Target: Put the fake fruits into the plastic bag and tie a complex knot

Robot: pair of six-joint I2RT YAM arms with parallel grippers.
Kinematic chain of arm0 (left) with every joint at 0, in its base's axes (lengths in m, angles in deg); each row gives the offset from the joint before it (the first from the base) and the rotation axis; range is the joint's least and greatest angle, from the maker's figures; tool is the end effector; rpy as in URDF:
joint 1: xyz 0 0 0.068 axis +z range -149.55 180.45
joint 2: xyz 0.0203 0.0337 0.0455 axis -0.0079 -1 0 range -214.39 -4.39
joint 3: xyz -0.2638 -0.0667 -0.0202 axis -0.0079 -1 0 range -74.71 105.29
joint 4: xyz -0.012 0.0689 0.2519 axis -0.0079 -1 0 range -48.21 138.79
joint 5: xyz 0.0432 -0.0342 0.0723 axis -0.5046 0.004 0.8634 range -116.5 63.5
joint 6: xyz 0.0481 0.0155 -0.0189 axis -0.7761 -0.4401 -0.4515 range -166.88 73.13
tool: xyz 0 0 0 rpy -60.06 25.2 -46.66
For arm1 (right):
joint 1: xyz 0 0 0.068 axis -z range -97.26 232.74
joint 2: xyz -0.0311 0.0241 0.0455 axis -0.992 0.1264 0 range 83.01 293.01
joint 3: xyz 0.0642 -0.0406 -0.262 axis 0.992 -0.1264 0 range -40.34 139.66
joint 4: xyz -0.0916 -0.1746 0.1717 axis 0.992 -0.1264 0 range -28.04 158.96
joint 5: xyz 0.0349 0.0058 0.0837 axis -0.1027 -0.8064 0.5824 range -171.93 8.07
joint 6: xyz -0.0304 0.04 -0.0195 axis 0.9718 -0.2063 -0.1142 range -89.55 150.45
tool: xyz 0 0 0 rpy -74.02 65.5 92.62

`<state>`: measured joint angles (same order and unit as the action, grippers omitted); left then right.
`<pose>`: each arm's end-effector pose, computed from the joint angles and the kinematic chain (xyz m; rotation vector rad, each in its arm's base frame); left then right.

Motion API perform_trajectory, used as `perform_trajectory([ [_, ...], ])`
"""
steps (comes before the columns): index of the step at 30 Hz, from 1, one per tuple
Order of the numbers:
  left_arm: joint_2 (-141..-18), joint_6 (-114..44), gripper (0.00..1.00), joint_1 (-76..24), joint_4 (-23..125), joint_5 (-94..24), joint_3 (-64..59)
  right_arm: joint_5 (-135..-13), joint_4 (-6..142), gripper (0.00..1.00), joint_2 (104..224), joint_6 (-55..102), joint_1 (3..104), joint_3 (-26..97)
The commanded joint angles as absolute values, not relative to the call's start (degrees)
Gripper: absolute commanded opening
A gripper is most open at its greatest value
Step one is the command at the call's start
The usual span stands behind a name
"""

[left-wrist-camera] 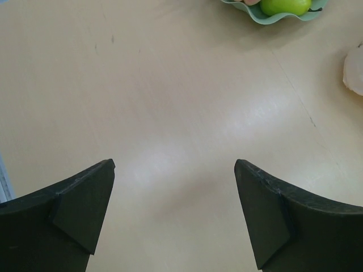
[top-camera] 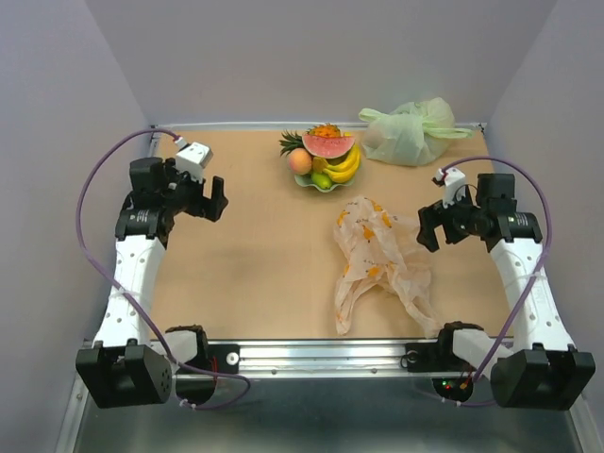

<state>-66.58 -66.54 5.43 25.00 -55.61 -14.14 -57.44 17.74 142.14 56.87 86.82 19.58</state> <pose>0.2390 0.0034 0.3549 0.5626 1.8798 -0.2301 0.1970 0.0007 0.3214 -0.6371 2.2774 0.2705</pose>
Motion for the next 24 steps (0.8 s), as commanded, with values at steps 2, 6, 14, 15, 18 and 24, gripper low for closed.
perform_trajectory([
  [2, -66.17, -67.97, 0.99, -4.80, 28.66, -55.24, -15.91, -55.74, 16.75, 1.00, 145.75, 54.54, 86.78, 19.43],
  [6, -71.16, -64.11, 0.98, -17.71, 31.56, -53.22, -17.41, -54.16, 16.58, 1.00, 151.46, 51.73, 86.78, 20.57],
  [14, -79.26, -49.79, 0.99, -31.89, 52.46, -53.04, -22.50, -49.93, 16.93, 0.93, 159.38, 48.38, 86.78, 20.40],
  [15, -81.36, -47.51, 0.99, -32.24, 54.92, -52.96, -23.11, -50.02, 17.37, 0.91, 159.73, 48.21, 86.78, 20.31],
  [18, -85.49, -44.51, 0.98, -33.73, 60.83, -52.69, -22.07, -49.93, 18.07, 0.84, 161.84, 47.33, 86.78, 20.31],
  [24, -98.84, -37.92, 0.85, -34.18, 65.40, -56.37, -17.76, -48.53, 18.69, 0.65, 166.14, 46.36, 86.78, 21.45],
])
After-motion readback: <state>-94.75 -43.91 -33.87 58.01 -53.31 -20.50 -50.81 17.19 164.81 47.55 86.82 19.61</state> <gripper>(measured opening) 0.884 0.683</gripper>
